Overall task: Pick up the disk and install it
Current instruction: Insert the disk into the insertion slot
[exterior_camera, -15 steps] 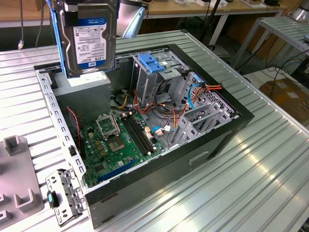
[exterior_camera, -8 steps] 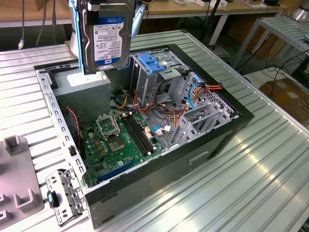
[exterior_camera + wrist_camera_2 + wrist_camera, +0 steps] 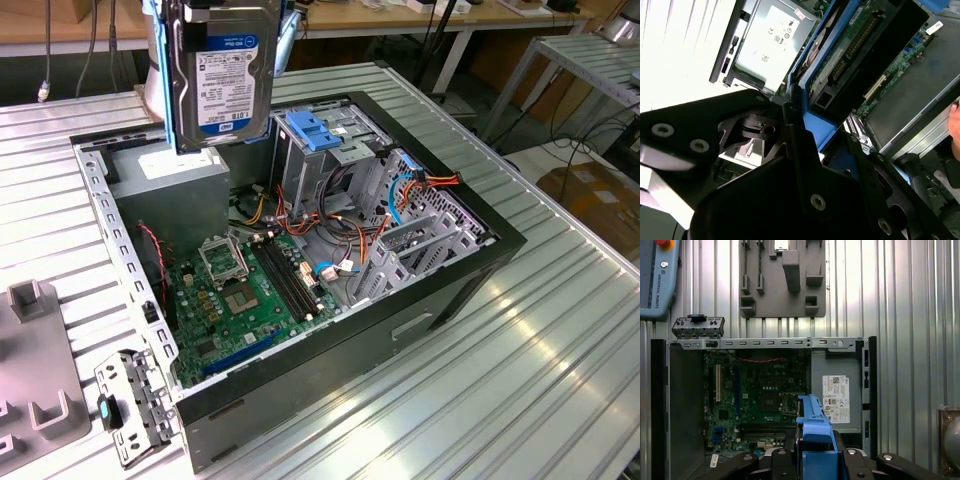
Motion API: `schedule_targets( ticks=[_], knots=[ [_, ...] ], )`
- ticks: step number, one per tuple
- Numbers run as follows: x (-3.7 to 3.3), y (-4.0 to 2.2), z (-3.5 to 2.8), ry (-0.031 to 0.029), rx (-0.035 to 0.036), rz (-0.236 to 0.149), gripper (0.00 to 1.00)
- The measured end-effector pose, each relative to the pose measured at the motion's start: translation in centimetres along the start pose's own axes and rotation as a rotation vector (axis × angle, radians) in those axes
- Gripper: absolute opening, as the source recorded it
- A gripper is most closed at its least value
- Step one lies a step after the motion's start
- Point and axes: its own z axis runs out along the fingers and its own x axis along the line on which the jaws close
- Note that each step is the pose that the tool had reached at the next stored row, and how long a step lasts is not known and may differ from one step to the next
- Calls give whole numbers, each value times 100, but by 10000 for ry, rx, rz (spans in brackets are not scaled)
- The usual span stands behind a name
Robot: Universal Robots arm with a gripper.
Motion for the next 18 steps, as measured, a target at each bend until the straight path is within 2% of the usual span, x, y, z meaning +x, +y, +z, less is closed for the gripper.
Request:
schedule_targets(
  ticks=[7, 18],
  knots=[
    [31, -1, 1, 0, 1, -1, 37],
    [137, -3, 6, -1, 1, -1, 37]
  ],
)
